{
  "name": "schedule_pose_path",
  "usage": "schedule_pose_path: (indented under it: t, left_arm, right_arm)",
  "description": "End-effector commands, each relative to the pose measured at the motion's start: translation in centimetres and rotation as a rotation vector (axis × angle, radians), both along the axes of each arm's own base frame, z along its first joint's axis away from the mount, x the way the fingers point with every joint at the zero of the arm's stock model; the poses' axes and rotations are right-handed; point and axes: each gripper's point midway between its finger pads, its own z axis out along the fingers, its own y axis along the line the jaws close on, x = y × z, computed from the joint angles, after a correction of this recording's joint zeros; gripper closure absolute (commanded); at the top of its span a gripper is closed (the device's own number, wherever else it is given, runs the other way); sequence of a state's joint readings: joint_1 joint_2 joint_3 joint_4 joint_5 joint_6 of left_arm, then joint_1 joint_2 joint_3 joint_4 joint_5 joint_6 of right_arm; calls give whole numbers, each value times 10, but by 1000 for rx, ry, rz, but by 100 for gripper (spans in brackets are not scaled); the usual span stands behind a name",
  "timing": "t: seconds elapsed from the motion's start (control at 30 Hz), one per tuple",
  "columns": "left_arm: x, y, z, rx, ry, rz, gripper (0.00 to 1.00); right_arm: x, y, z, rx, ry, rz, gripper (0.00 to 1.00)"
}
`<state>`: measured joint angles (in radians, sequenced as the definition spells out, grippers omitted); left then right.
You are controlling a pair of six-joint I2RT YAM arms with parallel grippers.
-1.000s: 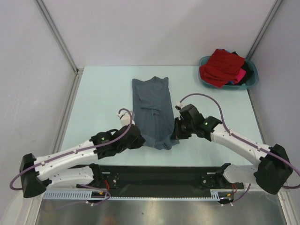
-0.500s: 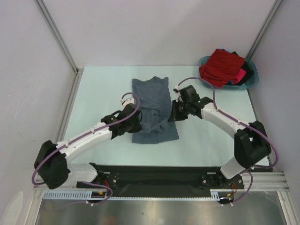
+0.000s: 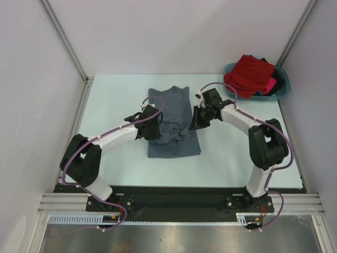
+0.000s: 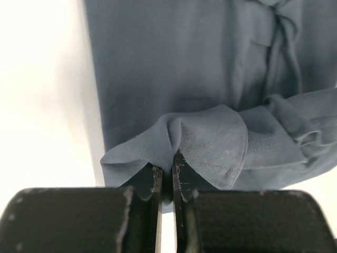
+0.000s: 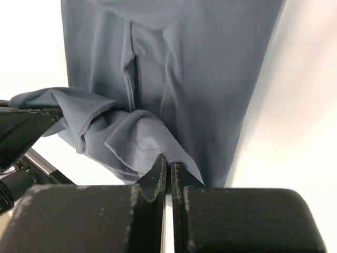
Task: Fold and stack the t-shirts
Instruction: Fold the tshirt
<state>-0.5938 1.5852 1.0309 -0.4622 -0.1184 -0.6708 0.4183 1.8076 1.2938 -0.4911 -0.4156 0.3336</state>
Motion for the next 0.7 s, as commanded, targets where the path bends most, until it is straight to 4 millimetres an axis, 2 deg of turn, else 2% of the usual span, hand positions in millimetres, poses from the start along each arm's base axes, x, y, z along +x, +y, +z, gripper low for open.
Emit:
schedule_pose_path:
  t: [0.0,0.17,0.2,0.27,0.33,0.37,0.4,0.47,0.53,0.57,0.6,0.63,0.67]
  left_arm:
    - [16,-5,14,-28,-37,-21,99]
    - [18,1,9,-15,-24,-1,100]
    - [19,3,8,-14,-25,2,100]
    - [20,6,3,-5,-19,10,95]
    - [25,10,0,2,-17,21,88]
    - [30,11,1,9,-37,30,81]
    - [47,25,5,58,-103,65,73]
    - [54,28,9,65,-128,76,73]
    - [67,39,14,110,-170,107,74]
    - [76,40,23,111,-198,121,74]
    - [84,47,28,133,-226,141,72]
    - [89,48,33,131,-245,146,61]
    - [98,48,43,127,-269,158,60]
  right_arm:
    - [21,7,13,44,-53,31,100]
    - [25,7,1,36,-14,30,100]
    - [24,6,-3,32,-6,32,97]
    - [26,6,-6,31,-9,32,82]
    - [30,6,-10,35,-20,37,80]
    - [34,6,-9,38,-31,34,77]
    - [50,-1,1,61,-95,-3,66]
    - [60,-6,8,75,-121,-26,66]
    - [71,-8,17,98,-164,-40,64]
    - [77,-13,22,103,-183,-48,64]
    - [80,-15,25,105,-197,-49,62]
    - [86,-18,29,100,-226,-60,57]
    - [88,-21,30,92,-236,-62,57]
